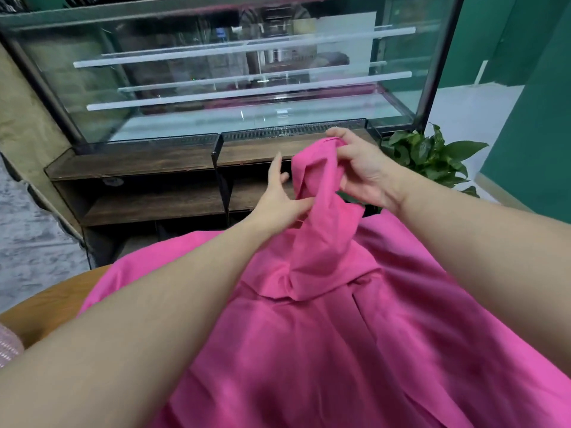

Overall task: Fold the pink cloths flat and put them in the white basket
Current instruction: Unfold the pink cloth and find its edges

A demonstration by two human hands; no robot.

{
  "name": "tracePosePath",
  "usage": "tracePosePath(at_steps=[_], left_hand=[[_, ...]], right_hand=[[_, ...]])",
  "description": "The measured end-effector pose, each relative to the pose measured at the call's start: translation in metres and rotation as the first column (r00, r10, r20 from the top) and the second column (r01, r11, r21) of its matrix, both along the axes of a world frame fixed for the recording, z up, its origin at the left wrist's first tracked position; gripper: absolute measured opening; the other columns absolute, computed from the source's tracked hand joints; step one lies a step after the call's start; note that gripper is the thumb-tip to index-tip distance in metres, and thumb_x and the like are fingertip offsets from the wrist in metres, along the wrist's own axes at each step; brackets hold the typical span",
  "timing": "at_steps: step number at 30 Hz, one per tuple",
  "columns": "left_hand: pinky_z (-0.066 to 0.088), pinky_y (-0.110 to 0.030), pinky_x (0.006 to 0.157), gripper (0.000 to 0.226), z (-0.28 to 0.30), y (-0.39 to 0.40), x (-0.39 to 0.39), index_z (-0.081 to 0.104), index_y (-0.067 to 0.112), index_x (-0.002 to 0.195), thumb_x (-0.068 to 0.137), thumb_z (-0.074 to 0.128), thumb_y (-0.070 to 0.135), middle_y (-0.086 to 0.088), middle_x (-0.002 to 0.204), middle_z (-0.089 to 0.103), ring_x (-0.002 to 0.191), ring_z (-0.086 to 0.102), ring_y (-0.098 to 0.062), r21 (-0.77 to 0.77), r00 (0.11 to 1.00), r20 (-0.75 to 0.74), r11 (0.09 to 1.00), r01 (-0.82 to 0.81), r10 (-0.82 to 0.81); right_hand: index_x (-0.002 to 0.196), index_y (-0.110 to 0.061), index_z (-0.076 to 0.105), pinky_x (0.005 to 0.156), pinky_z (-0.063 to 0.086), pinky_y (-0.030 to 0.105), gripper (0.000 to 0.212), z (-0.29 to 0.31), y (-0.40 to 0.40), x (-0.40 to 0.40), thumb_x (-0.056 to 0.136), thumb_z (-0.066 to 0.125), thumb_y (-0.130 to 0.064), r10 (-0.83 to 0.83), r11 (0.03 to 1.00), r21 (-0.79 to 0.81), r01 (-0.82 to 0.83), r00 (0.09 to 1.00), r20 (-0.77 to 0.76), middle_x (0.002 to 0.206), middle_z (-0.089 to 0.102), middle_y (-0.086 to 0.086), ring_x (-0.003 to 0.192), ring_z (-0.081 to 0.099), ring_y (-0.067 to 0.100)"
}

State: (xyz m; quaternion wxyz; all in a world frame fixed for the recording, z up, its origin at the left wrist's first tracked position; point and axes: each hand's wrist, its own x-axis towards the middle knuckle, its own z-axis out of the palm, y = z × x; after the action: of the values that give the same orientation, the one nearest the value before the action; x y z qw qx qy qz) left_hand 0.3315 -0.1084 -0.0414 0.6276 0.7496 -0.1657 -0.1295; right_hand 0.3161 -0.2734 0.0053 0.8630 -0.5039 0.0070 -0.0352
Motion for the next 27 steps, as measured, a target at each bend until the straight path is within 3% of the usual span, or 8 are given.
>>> tracePosePath(at_steps=[3, 5, 7, 11, 16, 19, 22, 27], left_hand=[[0.05, -0.028, 0.045, 0.012, 0.0, -0.009, 0.01, 0.062, 0.015, 0.104, 0.093, 0.066, 0.014, 0.002, 0.058, 0.063, 0.042, 0.056, -0.012, 0.135, 0.996, 0.066, 0.988, -0.07, 0.061], [0.051, -0.029, 0.047, 0.018, -0.001, -0.008, 0.024, 0.063, 0.018, 0.074, 0.092, 0.067, 0.021, 0.0, 0.056, 0.062, 0.042, 0.056, -0.012, 0.149, 0.955, 0.174, 0.952, -0.267, 0.241], [0.056, -0.034, 0.058, 0.022, -0.001, -0.004, 0.044, 0.065, 0.021, 0.071, 0.084, 0.07, 0.039, -0.006, 0.074, 0.069, 0.057, 0.066, -0.019, 0.108, 0.894, 0.235, 0.904, -0.414, 0.382], [0.055, -0.038, 0.076, 0.02, 0.009, -0.001, 0.064, 0.071, 0.022, 0.084, 0.083, 0.07, 0.042, -0.006, 0.092, 0.071, 0.084, 0.069, -0.027, 0.181, 0.858, 0.297, 0.857, -0.483, 0.42], [0.058, -0.048, 0.084, 0.015, 0.013, -0.018, 0.084, 0.056, 0.022, 0.103, 0.093, 0.053, 0.011, -0.004, 0.087, 0.069, 0.08, 0.07, -0.028, 0.061, 0.912, 0.133, 0.915, -0.4, 0.389], [0.054, -0.039, 0.092, 0.079, 0.009, -0.023, 0.085, 0.016, 0.025, 0.153, 0.087, 0.051, -0.002, -0.011, 0.135, 0.058, 0.098, 0.063, -0.02, 0.094, 0.973, 0.068, 0.969, -0.229, 0.223], [0.05, -0.024, 0.072, 0.09, -0.007, -0.016, 0.071, -0.005, 0.035, 0.157, 0.092, 0.045, -0.001, -0.008, 0.145, 0.049, 0.089, 0.064, -0.022, 0.352, 0.979, 0.114, 0.915, -0.199, 0.169], [0.044, -0.033, 0.105, 0.058, -0.063, 0.019, 0.055, 0.041, 0.028, 0.148, 0.092, 0.057, 0.025, -0.005, 0.147, 0.05, 0.126, 0.055, -0.025, 0.769, 0.98, 0.191, 0.628, -0.118, -0.049]], right_hand=[[0.123, -0.02, 0.049, 0.054, 0.052, 0.026, 0.043, -0.013, 0.008, 0.005, 0.086, 0.068, -0.01, -0.171, 0.945, -0.294, 0.147, 0.984, -0.059, 0.078, 0.067, 0.002, 0.057, 0.061, 0.012], [0.132, -0.033, 0.045, 0.072, 0.056, 0.035, 0.073, -0.025, 0.004, 0.005, 0.07, 0.081, -0.05, -0.227, 0.868, -0.48, 0.126, 0.961, -0.159, 0.101, 0.069, 0.002, 0.075, 0.06, 0.013], [0.123, -0.035, 0.058, 0.084, 0.049, 0.031, 0.074, -0.039, -0.003, -0.002, 0.063, 0.072, -0.076, -0.016, 0.826, -0.534, -0.18, 0.94, -0.341, 0.109, 0.067, -0.002, 0.084, 0.058, 0.012], [0.105, -0.02, 0.073, 0.085, 0.055, 0.033, 0.03, -0.058, -0.011, -0.024, 0.084, 0.073, -0.041, 0.199, 0.687, -0.537, -0.49, 0.837, -0.509, 0.103, 0.074, 0.003, 0.087, 0.069, 0.017], [0.109, -0.013, 0.073, 0.093, 0.055, 0.049, 0.027, -0.063, -0.029, -0.017, 0.086, 0.073, -0.026, -0.1, 0.77, -0.605, -0.201, 0.899, -0.426, 0.104, 0.075, 0.01, 0.101, 0.07, 0.029], [0.097, -0.017, 0.071, 0.089, 0.057, 0.043, 0.012, -0.058, -0.049, -0.005, 0.091, 0.065, -0.026, -0.41, 0.757, -0.633, 0.161, 0.871, -0.269, 0.105, 0.073, 0.011, 0.097, 0.07, 0.028], [0.117, -0.013, 0.066, 0.09, 0.053, 0.037, 0.031, -0.059, -0.074, 0.008, 0.094, 0.054, -0.029, -0.597, 0.629, -0.726, 0.276, 0.77, -0.225, 0.119, 0.067, 0.011, 0.105, 0.064, 0.029], [0.151, -0.012, 0.021, 0.078, 0.045, 0.035, 0.087, -0.068, -0.077, -0.01, 0.083, 0.069, -0.04, -0.5, 0.602, -0.794, -0.084, 0.735, -0.457, 0.126, 0.049, 0.009, 0.104, 0.054, 0.029]])
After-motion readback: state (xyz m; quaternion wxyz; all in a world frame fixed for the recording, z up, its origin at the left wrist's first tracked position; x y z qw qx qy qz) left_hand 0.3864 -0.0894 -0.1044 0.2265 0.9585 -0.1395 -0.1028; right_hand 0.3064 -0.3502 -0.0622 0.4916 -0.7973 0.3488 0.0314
